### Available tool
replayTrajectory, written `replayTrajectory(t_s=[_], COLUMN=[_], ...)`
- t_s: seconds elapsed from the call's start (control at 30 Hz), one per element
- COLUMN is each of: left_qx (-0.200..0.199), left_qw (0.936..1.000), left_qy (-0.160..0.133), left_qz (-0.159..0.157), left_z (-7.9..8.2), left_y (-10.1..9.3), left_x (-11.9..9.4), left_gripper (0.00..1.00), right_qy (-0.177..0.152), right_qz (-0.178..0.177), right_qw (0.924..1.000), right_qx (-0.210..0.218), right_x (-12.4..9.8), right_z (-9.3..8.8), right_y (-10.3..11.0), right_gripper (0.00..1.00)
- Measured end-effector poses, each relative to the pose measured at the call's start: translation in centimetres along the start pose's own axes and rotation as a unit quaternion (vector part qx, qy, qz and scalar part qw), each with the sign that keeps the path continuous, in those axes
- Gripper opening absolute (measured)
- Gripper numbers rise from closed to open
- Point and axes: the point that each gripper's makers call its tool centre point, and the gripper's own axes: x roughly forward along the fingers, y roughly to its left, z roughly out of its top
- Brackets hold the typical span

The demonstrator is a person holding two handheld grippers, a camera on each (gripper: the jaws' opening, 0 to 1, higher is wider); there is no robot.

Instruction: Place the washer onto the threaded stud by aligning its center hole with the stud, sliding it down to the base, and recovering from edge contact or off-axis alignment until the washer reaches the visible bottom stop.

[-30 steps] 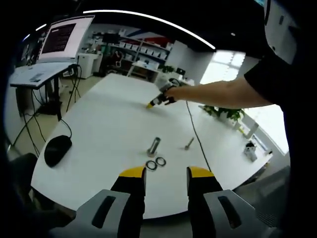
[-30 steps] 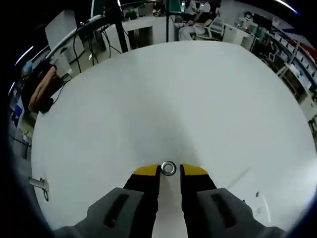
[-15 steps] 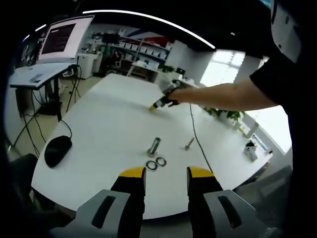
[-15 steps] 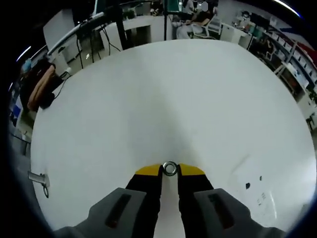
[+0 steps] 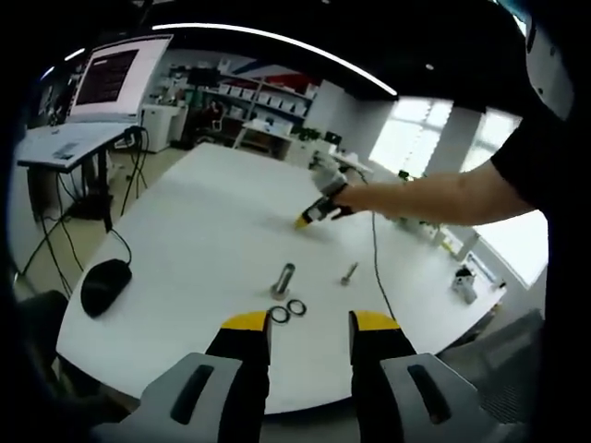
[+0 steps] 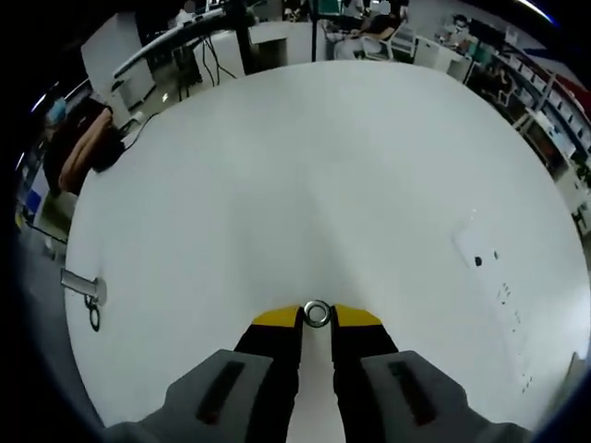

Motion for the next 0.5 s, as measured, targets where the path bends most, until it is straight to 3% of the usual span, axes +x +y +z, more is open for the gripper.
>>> replayTrajectory(t_s=[0.13,0.5], left_qx=[0.004,0.007], left_qw=[1.0000,0.9999], left_qy=[0.008,-0.005], left_qz=[0.001,-0.014], left_z=[-0.3,0.1], left_y=[0.0,-0.7], left_x=[0.0,0.0], left_gripper=[0.32,0.33], right_qy=[-0.004,0.014], right_qz=[0.002,0.002], right_qw=[0.9999,0.9999], right_qx=[0.017,0.010], right_x=[-1.0,-4.0], right_z=[-2.0,-8.3], right_y=[1.2,5.0], right_gripper=[0.13,0.13])
